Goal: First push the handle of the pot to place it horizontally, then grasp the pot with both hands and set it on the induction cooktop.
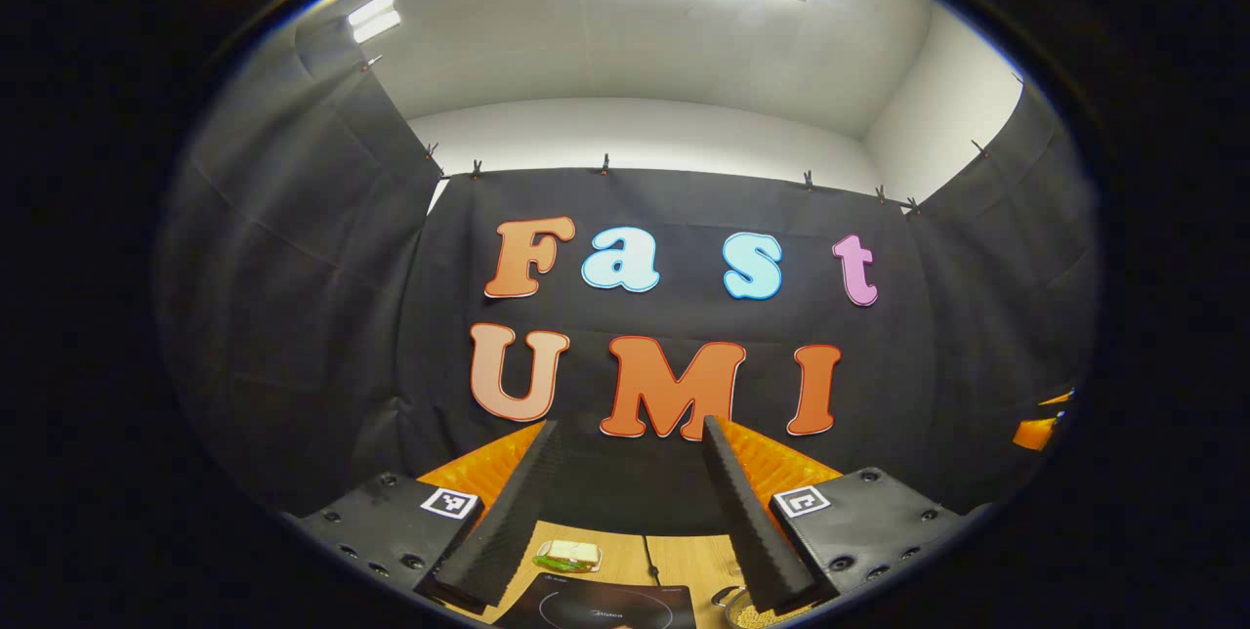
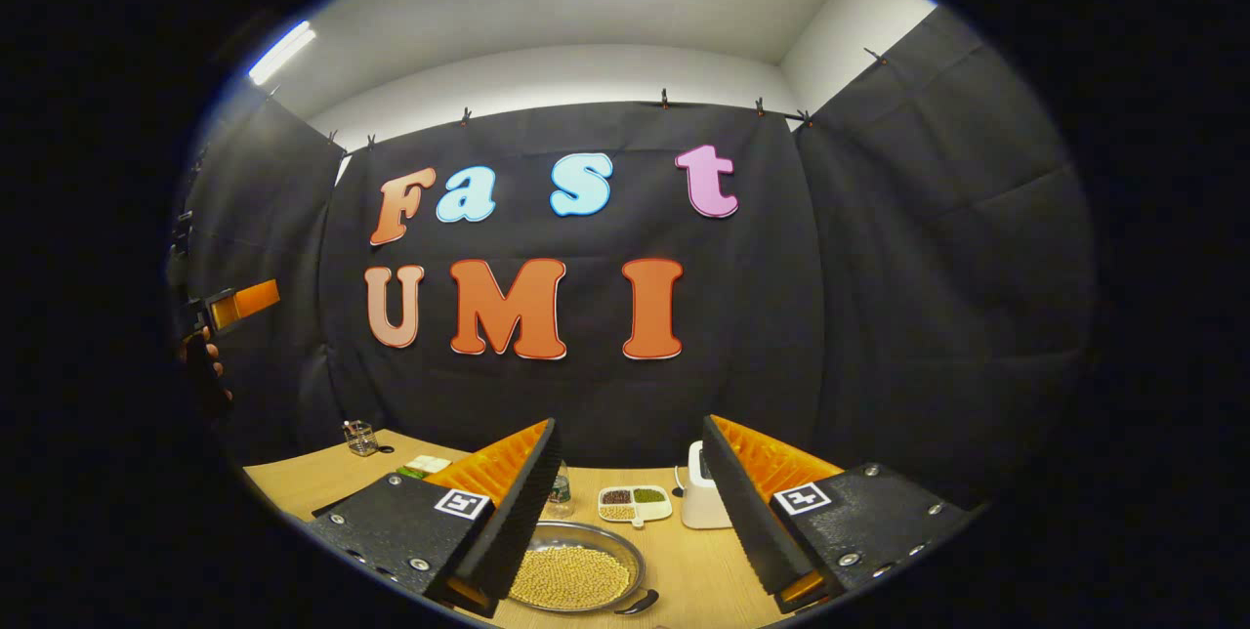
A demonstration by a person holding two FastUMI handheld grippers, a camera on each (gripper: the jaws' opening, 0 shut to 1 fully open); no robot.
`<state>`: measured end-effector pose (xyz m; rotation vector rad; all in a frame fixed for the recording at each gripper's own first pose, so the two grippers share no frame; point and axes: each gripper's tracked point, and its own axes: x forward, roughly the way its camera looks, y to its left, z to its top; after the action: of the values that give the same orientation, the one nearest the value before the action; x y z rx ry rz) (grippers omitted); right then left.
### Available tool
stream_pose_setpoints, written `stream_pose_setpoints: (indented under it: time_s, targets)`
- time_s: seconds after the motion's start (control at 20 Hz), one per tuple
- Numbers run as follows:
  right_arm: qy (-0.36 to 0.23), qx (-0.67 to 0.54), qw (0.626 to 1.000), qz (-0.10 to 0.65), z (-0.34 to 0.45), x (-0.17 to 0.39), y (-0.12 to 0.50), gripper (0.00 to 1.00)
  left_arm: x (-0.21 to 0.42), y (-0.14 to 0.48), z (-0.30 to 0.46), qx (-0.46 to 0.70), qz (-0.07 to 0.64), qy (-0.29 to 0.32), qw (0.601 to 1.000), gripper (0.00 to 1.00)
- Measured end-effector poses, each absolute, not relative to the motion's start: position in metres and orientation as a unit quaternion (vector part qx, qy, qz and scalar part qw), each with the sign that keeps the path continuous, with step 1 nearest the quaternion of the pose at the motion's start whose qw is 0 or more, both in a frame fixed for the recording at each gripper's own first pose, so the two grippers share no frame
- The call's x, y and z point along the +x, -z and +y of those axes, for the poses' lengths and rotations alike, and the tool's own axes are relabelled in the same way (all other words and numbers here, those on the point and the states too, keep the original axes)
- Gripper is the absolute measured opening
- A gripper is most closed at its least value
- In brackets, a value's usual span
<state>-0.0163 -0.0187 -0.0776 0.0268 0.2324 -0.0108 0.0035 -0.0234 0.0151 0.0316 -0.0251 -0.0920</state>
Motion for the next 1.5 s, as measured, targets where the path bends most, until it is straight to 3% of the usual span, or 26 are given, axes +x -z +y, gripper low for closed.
stream_pose_setpoints:
  time_s: [0.1,0.25,0.45,0.7,0.95,1.15,1.5]
  targets:
    - [-0.004,0.014,0.99,0.141,-0.013,-0.021,0.097,0.91,0.003,-0.013,-0.02,0.025,-0.013,0.04,0.999,0.95]
    - [-0.017,0.023,0.983,0.183,-0.005,-0.028,0.128,0.79,0.002,-0.005,-0.018,0.027,-0.007,0.036,0.999,0.95]
    - [-0.043,0.068,0.956,0.282,0.013,-0.05,0.186,0.58,0.002,0.01,-0.011,0.029,0.01,0.029,0.999,0.94]
    - [-0.055,0.096,0.913,0.392,0.031,-0.082,0.256,0.21,0.005,0.022,-0.008,0.046,0.023,0.022,0.998,0.94]
    - [-0.066,0.105,0.871,0.476,0.042,-0.115,0.316,0.14,0.008,0.034,-0.013,0.05,0.034,0.027,0.998,0.94]
    - [-0.06,0.121,0.844,0.519,0.045,-0.131,0.346,0.0,0.014,0.045,-0.016,0.049,0.046,0.029,0.997,0.94]
    - [-0.04,0.133,0.797,0.588,0.038,-0.144,0.397,0.0,0.02,0.061,-0.025,0.046,0.07,0.037,0.996,0.94]
